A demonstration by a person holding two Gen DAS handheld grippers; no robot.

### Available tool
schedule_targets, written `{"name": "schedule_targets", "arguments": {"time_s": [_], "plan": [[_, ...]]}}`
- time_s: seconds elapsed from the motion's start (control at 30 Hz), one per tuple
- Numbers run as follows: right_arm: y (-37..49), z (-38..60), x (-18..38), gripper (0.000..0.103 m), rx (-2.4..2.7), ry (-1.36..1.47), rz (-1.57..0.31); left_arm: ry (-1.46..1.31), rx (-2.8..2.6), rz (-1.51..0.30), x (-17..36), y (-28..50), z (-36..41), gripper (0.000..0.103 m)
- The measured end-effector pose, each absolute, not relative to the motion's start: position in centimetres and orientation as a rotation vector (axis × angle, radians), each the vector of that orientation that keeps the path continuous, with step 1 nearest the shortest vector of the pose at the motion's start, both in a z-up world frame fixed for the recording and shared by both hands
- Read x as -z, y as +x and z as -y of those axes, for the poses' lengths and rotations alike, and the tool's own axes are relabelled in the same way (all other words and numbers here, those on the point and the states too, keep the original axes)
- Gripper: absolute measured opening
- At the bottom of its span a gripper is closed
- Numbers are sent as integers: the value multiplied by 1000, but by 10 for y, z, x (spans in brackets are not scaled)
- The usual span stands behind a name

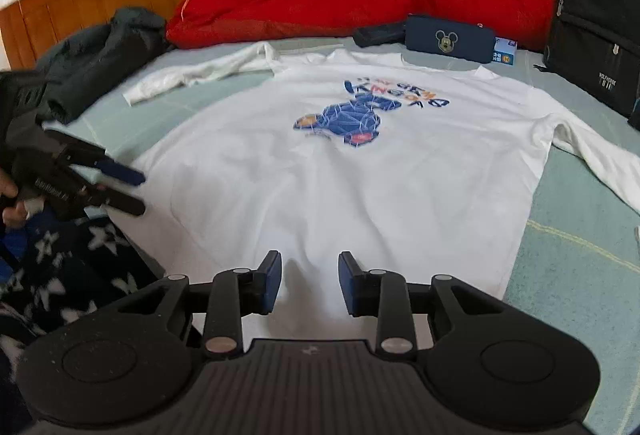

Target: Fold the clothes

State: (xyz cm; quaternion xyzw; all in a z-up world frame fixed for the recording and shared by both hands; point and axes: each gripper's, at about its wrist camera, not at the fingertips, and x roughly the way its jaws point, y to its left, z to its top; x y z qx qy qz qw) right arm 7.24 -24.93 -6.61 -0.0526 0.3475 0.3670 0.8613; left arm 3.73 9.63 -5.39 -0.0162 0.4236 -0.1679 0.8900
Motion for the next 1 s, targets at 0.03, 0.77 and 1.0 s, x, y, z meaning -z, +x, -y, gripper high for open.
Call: {"name": "schedule_targets", "arguments": {"time_s": [0.03, 0.77, 1.0], "plan": [[75, 249, 64, 38, -777, -88, -719, -52, 348, -859, 47, 36, -102, 64], [106, 216, 54, 47, -832, -17, -653, 151, 81, -816, 71, 68, -99, 2], [107, 223, 49, 49, -811, -5, -631, 77, 3, -825, 59, 61, -124, 1]]}}
